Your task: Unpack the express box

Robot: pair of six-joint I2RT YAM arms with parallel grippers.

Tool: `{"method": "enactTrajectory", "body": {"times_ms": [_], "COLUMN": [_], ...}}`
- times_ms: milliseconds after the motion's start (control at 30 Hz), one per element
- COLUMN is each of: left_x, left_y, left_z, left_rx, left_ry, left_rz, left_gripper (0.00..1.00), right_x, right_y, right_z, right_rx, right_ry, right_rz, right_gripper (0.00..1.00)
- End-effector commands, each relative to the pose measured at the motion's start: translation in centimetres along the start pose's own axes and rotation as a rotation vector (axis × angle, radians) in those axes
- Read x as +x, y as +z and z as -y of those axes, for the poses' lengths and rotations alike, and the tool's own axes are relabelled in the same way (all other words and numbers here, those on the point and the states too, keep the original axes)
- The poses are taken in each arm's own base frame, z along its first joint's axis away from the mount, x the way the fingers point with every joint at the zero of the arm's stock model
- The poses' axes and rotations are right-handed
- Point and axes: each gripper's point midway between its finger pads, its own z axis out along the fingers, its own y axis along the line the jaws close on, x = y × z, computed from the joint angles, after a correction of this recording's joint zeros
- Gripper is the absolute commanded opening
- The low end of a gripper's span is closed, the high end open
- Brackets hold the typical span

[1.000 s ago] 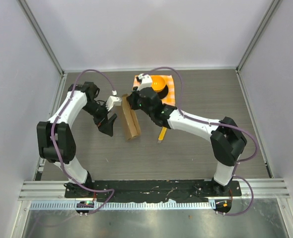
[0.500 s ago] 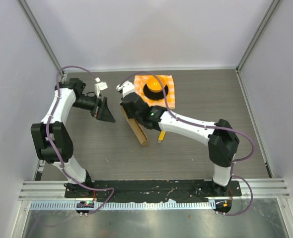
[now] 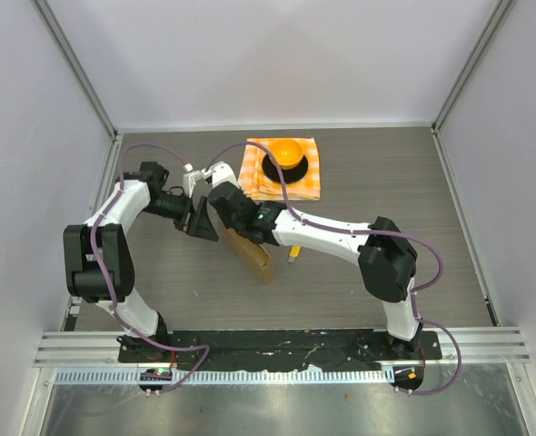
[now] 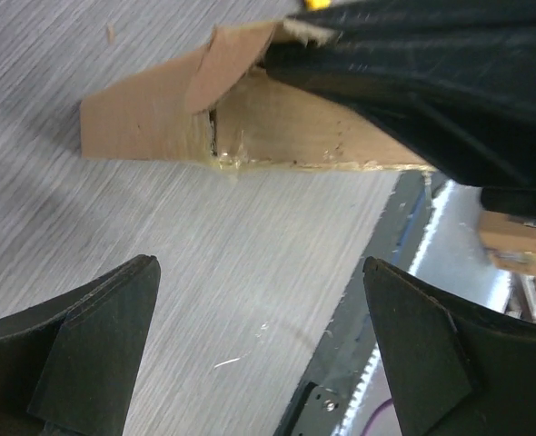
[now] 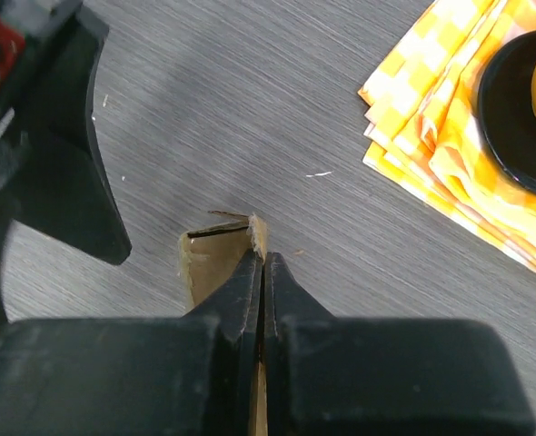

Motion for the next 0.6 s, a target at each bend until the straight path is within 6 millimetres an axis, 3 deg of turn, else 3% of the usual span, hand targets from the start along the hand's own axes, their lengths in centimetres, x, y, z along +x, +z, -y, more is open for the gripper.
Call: {"method": "enactTrajectory", "body": {"times_ms": [0, 333, 567], "left_x": [-1.8, -3.0, -2.7], "left_y": [0.0, 0.5, 1.1], "left_z": [-2.4, -3.0, -2.7], "left_rx": [-0.197, -0.184, -0.147], "left_ry": [0.121, 0.050, 0.006], "left_rz": [0.031, 0.064, 0.069], "left_gripper": [1.00, 1.00, 1.00], "right_x": [-0.7, 0.1, 0.8], "right_y": [0.5, 0.2, 0.4], "right_z": [-1.4, -2.1, -2.3], "right_rx": [-0.038, -0.071, -0.077], "right_ry": [0.114, 0.172, 0.186], "right_rz": [0.006, -0.017, -0.030], "right_gripper": [0.01, 0.01, 0.01]}}
